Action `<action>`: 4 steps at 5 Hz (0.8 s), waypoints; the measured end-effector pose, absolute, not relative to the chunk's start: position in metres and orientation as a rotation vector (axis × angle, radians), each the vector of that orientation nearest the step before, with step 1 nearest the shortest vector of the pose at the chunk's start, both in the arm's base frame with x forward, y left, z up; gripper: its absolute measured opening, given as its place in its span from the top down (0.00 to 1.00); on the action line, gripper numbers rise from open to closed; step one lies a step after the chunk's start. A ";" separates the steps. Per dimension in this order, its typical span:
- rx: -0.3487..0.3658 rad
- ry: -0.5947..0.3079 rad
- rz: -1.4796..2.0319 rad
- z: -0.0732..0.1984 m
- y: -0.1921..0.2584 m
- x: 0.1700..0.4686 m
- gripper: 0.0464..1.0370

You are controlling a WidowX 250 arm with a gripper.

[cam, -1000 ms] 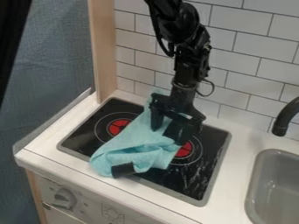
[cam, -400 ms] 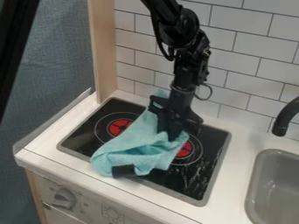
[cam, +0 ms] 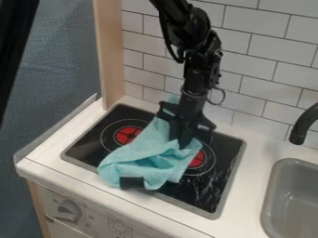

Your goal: Unfold the clothe from the right to left

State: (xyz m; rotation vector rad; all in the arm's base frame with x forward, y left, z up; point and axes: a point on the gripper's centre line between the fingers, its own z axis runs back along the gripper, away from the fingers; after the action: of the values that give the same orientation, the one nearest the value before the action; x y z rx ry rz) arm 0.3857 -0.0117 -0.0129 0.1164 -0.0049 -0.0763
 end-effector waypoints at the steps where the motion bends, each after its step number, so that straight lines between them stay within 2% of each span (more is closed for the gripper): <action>1: 0.076 -0.037 -0.023 0.008 0.008 0.388 0.96; 3: 0.059 -0.025 0.068 0.020 0.060 0.385 0.96; 4: 0.059 -0.041 0.125 0.031 0.106 0.391 0.96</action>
State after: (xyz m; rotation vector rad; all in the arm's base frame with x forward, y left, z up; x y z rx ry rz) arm 0.3909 0.1056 0.0309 0.0595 -0.0413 0.1249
